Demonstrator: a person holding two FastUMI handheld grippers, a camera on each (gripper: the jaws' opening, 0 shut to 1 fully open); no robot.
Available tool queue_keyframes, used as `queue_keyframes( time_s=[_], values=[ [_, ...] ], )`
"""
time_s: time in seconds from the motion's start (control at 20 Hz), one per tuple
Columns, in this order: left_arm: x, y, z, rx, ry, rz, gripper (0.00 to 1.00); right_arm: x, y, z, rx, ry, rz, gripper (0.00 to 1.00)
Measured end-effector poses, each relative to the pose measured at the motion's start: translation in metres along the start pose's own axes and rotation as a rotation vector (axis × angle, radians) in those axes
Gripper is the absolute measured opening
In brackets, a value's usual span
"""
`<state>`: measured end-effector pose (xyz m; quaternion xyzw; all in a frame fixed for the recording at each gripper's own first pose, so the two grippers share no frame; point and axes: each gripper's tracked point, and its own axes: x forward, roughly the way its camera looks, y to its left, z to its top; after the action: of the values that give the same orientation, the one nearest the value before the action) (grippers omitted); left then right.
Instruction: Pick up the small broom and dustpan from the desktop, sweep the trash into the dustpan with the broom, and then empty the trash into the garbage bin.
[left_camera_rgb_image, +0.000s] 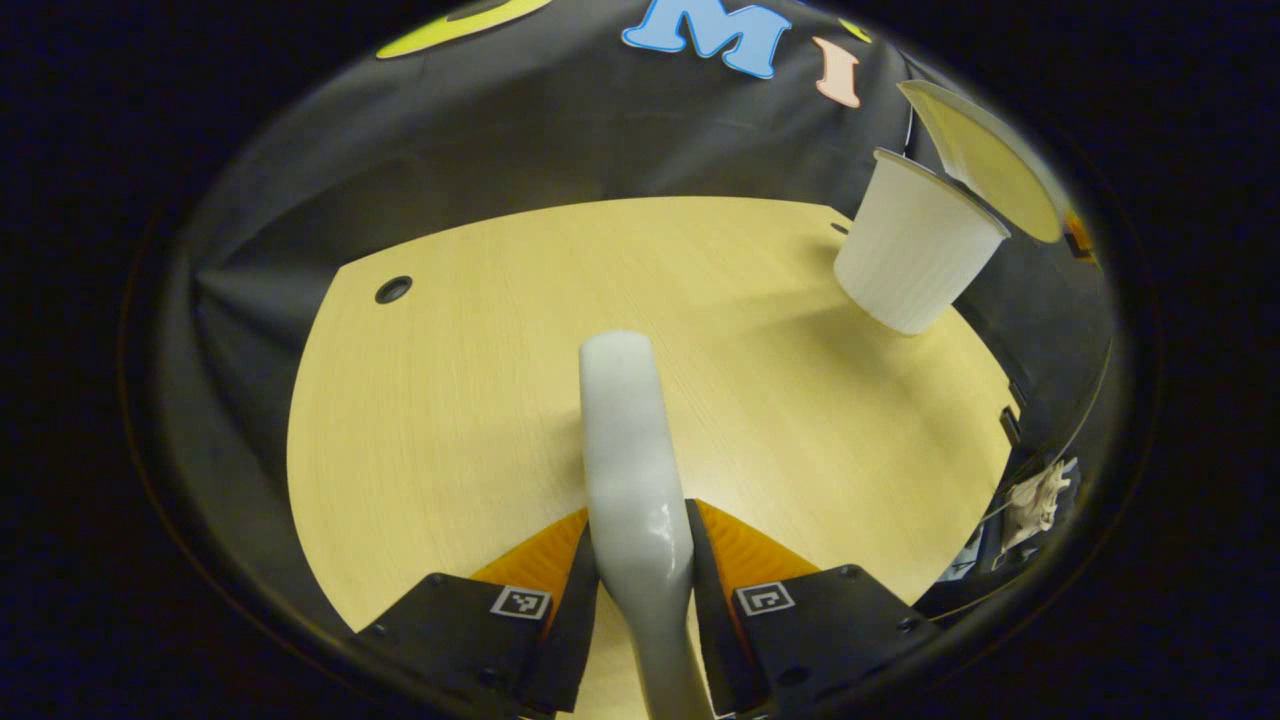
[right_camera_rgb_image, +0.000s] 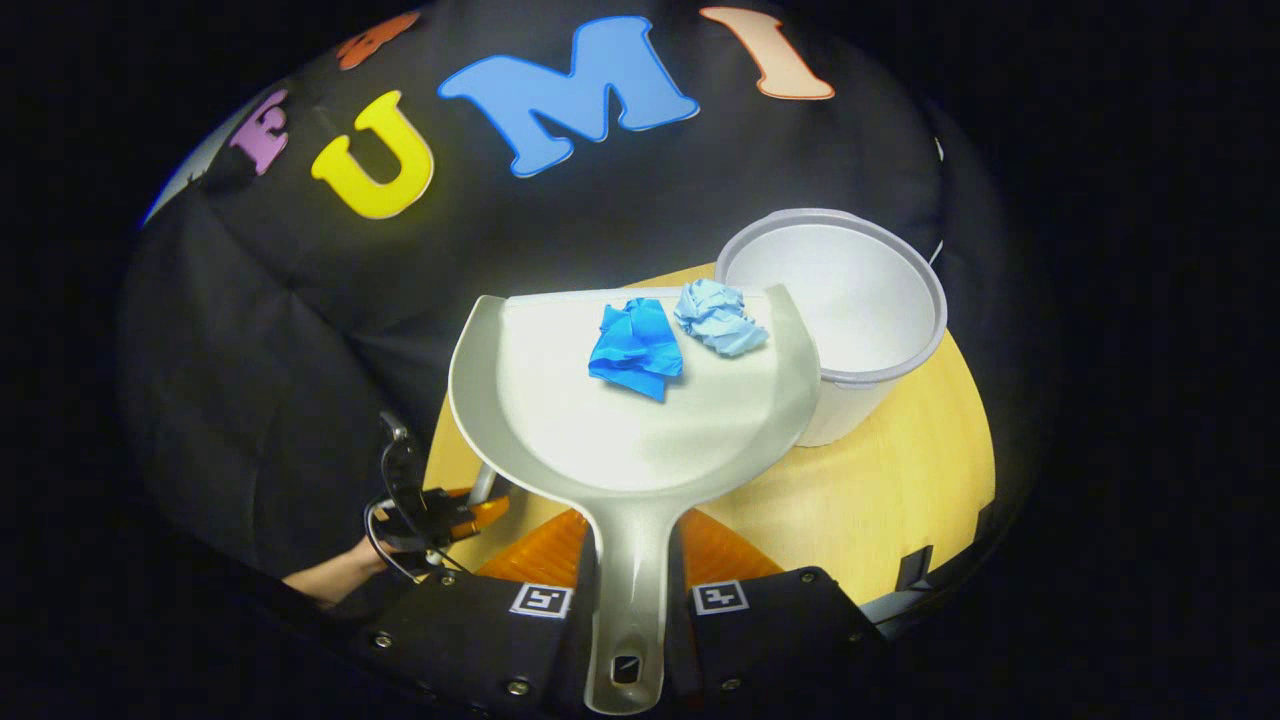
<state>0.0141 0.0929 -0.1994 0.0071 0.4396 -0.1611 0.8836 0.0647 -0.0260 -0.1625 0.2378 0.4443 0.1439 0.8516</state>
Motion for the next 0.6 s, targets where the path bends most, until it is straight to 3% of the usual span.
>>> queue_keyframes(
  time_s=[0.25, 0.55, 0.6],
  values=[
    [-0.010, -0.016, -0.001, 0.006, -0.004, -0.017, 0.55, 0.003, -0.006, 0.041, 0.209, -0.076, 0.109, 0.29],
    [-0.004, -0.033, -0.007, 0.017, 0.022, -0.030, 0.51, -0.008, -0.012, 0.081, 0.499, -0.202, 0.303, 0.29],
    [-0.004, -0.035, -0.008, 0.020, 0.025, -0.032, 0.55, -0.009, -0.015, 0.086, 0.539, -0.224, 0.332, 0.29]
  ],
)
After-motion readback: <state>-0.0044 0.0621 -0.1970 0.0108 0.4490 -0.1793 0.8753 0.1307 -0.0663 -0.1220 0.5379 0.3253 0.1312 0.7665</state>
